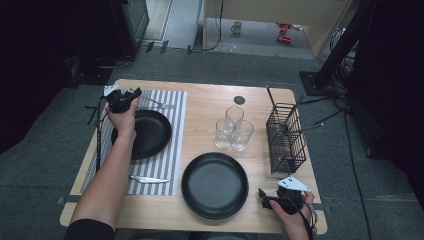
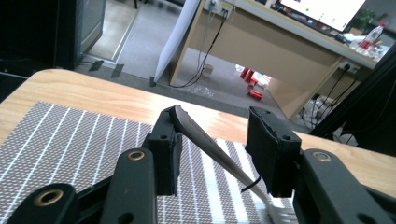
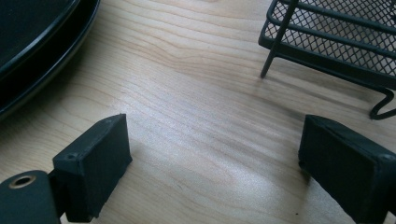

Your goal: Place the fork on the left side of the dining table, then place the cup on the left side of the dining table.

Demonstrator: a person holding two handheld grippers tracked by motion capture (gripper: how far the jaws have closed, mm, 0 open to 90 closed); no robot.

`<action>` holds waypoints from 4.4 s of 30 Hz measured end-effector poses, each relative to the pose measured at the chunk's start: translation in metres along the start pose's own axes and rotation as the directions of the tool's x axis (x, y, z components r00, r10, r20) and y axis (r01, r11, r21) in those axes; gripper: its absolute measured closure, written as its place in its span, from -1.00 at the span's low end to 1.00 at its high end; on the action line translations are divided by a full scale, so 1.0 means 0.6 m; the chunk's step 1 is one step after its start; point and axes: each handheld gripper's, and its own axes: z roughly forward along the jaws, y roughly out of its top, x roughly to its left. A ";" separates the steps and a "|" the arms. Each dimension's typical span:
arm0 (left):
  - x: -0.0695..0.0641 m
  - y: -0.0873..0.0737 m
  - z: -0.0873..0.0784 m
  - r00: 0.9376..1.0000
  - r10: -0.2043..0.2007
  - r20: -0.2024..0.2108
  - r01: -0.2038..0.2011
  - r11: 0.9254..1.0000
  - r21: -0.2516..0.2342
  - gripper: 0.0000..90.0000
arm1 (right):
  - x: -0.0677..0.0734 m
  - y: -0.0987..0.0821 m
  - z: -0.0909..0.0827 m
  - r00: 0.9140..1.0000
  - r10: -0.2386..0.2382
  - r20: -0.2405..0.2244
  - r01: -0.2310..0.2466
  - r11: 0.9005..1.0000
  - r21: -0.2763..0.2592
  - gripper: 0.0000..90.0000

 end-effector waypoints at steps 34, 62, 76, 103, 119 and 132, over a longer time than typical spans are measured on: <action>0.034 0.014 0.001 0.994 -0.062 -0.093 0.072 0.992 0.107 -0.31 | 0.000 0.000 0.000 1.000 0.001 0.002 -0.001 1.000 0.000 -0.80; -0.034 0.033 -0.099 0.984 0.142 0.107 -0.156 0.978 0.139 -0.79 | 0.000 0.000 0.000 1.000 0.005 0.003 -0.005 1.000 0.001 -0.81; -0.072 0.017 -0.183 0.964 0.208 0.165 -0.232 0.962 0.146 -0.79 | 0.021 0.009 -0.025 0.996 0.061 -0.063 -0.066 0.995 -0.073 -0.93; -0.172 -0.052 -0.293 0.917 0.292 0.271 -0.343 0.925 0.164 -0.79 | 0.114 0.154 -0.063 0.980 -0.068 -0.188 0.027 0.977 -0.210 -0.87; -0.179 -0.097 -0.310 0.903 0.318 0.289 -0.375 0.911 0.171 -0.79 | 0.146 0.216 -0.033 0.966 -0.117 -0.230 0.059 0.968 -0.242 -0.86; -0.177 -0.124 -0.305 0.890 0.349 0.293 -0.414 0.887 0.203 -0.78 | 0.168 0.266 0.007 0.972 -0.127 -0.198 0.077 0.967 -0.243 -0.71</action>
